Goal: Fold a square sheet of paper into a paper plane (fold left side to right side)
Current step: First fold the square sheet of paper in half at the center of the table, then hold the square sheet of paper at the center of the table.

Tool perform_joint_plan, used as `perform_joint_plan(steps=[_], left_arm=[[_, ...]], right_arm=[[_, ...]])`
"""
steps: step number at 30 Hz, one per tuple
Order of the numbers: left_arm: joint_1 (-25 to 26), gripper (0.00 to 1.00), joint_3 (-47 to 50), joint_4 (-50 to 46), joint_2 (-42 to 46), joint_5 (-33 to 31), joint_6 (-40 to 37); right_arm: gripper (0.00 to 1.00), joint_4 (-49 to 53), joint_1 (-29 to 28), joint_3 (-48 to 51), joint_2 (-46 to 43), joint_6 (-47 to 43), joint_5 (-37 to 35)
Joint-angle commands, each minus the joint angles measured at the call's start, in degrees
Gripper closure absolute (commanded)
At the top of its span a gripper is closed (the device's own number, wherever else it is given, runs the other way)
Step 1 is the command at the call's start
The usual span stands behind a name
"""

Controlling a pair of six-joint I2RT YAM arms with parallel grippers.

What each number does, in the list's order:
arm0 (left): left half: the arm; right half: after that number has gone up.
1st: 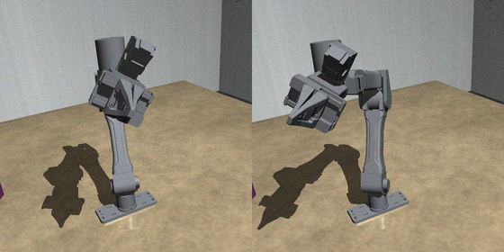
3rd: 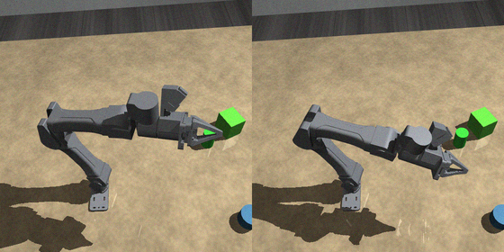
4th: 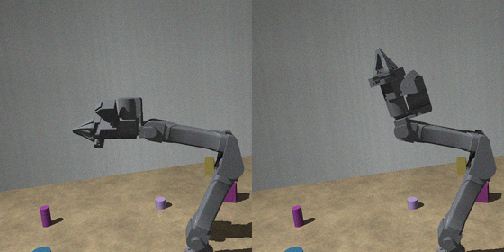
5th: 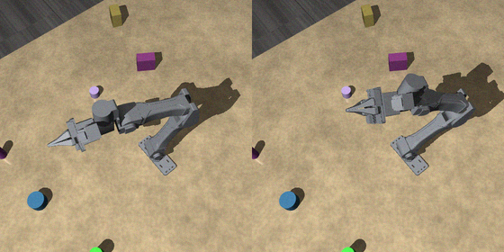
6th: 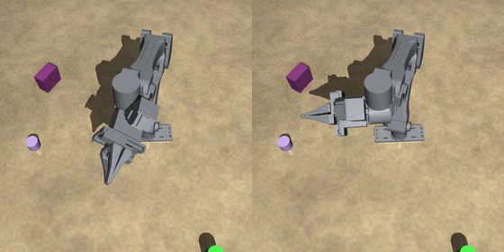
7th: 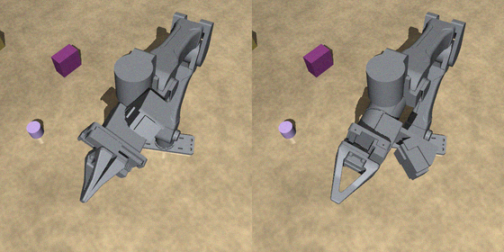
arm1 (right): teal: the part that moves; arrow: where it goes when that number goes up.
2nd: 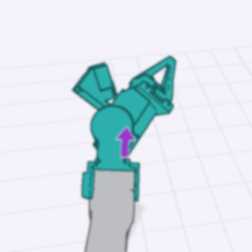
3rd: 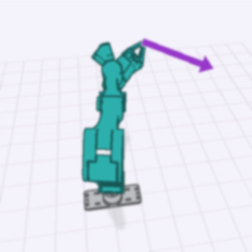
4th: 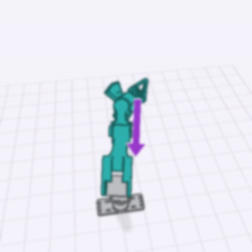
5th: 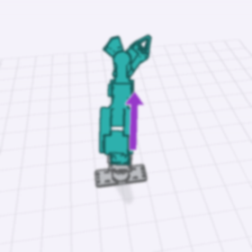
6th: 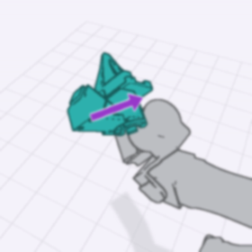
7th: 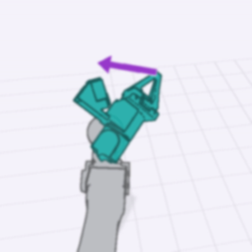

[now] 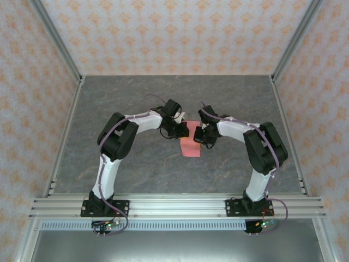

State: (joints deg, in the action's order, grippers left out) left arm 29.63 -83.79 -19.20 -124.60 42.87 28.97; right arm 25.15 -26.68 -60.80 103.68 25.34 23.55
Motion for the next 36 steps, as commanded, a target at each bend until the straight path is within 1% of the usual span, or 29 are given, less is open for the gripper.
perform_joint_plan(steps=[1,8,10,12,15,19,22,24,26,31,36], left_arm=[[-3.97,0.90,1.81,-4.16,0.52,-4.64,-2.97],[-7.17,0.89,0.96,-5.74,0.66,-4.05,-5.01],[-7.68,0.89,0.64,-5.43,1.06,-2.94,-4.87],[-7.66,0.89,0.88,-4.12,2.37,-1.57,-4.27],[-7.40,0.89,3.72,0.69,6.11,0.53,-1.65],[-5.54,0.88,6.40,5.63,9.19,2.25,1.35],[-2.72,0.88,5.46,5.93,8.21,1.75,1.35],[-1.35,0.88,4.27,6.14,6.89,1.43,3.10],[-0.35,0.87,2.79,5.22,5.25,-0.19,3.19],[0.60,0.87,0.32,3.73,2.07,-3.00,3.50],[1.24,0.87,0.67,2.88,0.86,-3.91,3.33]], right_arm=[[0.95,7.90,-0.44,2.86,4.67,-1.20,-4.84],[0.95,7.90,-0.39,3.06,4.33,-1.36,-4.31],[0.95,7.73,-0.42,3.05,4.25,-1.31,-4.08],[0.95,7.34,-0.46,3.09,4.02,-1.22,-3.70],[0.95,6.76,-0.51,3.14,3.60,-0.99,-3.31],[0.95,6.58,-0.48,2.88,3.22,-0.99,-3.23],[0.95,6.50,-0.55,2.95,3.14,-0.86,-3.16],[0.95,6.37,-0.57,2.96,3.15,-0.84,-3.08],[0.95,6.15,-0.65,2.84,3.17,-0.75,-2.79],[0.95,5.81,-1.10,2.70,3.19,-0.65,-2.38],[0.95,4.49,-1.26,2.96,2.19,-0.48,-1.67]])
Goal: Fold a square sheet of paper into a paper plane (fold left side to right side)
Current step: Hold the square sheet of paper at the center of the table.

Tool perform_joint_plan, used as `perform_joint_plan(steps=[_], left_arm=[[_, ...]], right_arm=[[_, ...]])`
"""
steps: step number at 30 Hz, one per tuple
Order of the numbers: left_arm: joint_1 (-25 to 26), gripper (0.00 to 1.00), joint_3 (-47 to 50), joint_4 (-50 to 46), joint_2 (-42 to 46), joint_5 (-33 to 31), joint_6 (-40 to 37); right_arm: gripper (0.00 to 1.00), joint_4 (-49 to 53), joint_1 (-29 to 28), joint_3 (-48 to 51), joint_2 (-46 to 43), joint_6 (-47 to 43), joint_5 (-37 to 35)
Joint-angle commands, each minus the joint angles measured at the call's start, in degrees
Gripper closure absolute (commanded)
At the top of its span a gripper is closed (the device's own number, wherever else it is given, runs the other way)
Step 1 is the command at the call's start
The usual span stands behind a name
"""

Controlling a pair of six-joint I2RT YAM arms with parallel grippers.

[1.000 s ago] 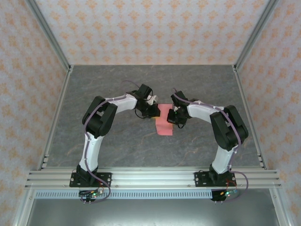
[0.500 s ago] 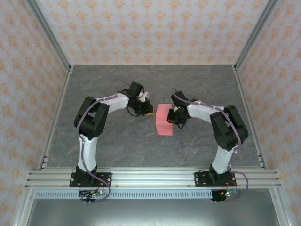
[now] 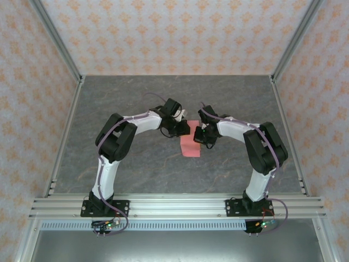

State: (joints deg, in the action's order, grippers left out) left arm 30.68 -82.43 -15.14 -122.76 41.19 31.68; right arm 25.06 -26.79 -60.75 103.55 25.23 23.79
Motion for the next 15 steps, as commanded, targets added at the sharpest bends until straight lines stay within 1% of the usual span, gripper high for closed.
perform_joint_plan(steps=[1,8,11,15], left_arm=[[0.27,0.87,-0.41,-1.17,-1.07,-2.35,0.62],[1.27,0.87,0.91,-2.26,-1.83,-4.05,0.40],[1.46,0.87,1.77,-2.61,-2.11,-4.49,0.48],[1.60,0.87,3.00,-1.88,-2.30,-5.06,1.36]], right_arm=[[0.95,4.31,-1.10,3.01,1.89,-0.36,-1.91],[0.95,1.60,-0.91,2.55,-2.32,-1.23,0.27],[0.94,0.62,0.77,1.37,-5.86,-1.51,1.96],[0.94,-2.54,4.37,0.36,-8.63,-0.55,6.54]])
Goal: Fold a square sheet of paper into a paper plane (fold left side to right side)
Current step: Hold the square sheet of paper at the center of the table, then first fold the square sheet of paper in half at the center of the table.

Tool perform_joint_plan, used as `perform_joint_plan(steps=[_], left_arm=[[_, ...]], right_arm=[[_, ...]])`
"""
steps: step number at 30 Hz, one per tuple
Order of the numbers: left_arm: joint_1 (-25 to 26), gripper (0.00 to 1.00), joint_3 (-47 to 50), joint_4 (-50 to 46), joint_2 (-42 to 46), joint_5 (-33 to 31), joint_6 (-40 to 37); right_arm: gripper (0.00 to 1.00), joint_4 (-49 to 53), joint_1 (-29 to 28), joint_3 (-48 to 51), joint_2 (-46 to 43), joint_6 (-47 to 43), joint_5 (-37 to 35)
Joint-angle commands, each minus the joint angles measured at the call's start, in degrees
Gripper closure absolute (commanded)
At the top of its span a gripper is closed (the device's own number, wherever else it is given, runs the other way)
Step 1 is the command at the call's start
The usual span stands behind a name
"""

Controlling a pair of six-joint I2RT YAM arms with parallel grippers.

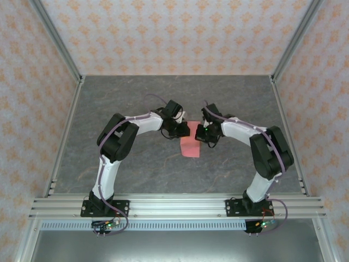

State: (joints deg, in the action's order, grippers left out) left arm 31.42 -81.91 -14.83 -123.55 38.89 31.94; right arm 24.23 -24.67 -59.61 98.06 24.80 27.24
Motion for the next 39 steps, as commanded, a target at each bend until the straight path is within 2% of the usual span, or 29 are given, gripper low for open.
perform_joint_plan(steps=[1,11,18,29,39], left_arm=[[0.89,0.87,2.54,-1.92,-1.58,-2.86,1.32],[1.39,0.87,2.10,-2.23,-1.95,-3.12,1.54],[1.46,0.87,2.10,-2.49,-1.53,-3.04,0.90],[3.23,0.86,6.01,-2.24,3.55,-2.24,-3.11],[6.23,0.86,15.23,1.38,9.40,-2.33,-2.80]], right_arm=[[0.94,-2.20,2.73,-1.29,-3.06,-0.13,3.91],[0.94,-4.39,3.17,-8.06,6.60,-0.43,5.88],[0.94,-3.51,3.13,-12.41,13.32,-0.67,3.54],[0.94,4.14,3.21,-12.60,16.54,-1.09,-2.66],[0.94,4.51,3.15,-10.87,17.03,-0.02,-2.97]])
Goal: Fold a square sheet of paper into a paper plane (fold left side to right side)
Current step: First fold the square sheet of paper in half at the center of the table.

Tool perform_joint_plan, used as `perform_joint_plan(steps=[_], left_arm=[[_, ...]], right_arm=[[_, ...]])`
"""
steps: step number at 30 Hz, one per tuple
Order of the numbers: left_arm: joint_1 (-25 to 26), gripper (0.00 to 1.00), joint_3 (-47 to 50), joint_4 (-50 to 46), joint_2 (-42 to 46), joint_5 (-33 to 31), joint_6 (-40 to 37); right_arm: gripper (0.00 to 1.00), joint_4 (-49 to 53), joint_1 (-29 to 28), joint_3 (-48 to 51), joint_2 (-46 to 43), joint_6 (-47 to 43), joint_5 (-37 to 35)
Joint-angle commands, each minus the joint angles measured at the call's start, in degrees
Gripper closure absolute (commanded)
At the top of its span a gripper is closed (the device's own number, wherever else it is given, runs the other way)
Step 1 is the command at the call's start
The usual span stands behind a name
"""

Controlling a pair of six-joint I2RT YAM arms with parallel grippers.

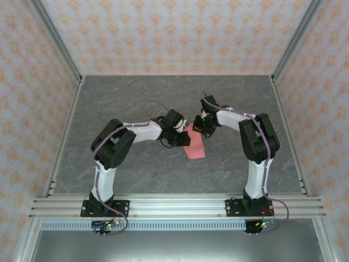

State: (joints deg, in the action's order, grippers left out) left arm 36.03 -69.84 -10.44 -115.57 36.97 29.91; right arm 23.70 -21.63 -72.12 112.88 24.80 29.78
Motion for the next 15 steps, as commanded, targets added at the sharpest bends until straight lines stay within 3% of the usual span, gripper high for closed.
perform_joint_plan(steps=[1,15], left_arm=[[1.91,0.85,3.78,-2.60,1.89,-0.41,-0.44],[6.65,0.85,12.70,3.52,5.79,-1.50,5.62]], right_arm=[[0.94,5.08,0.14,1.65,2.24,0.05,-5.46],[0.94,4.70,0.13,2.47,1.82,0.66,-5.11]])
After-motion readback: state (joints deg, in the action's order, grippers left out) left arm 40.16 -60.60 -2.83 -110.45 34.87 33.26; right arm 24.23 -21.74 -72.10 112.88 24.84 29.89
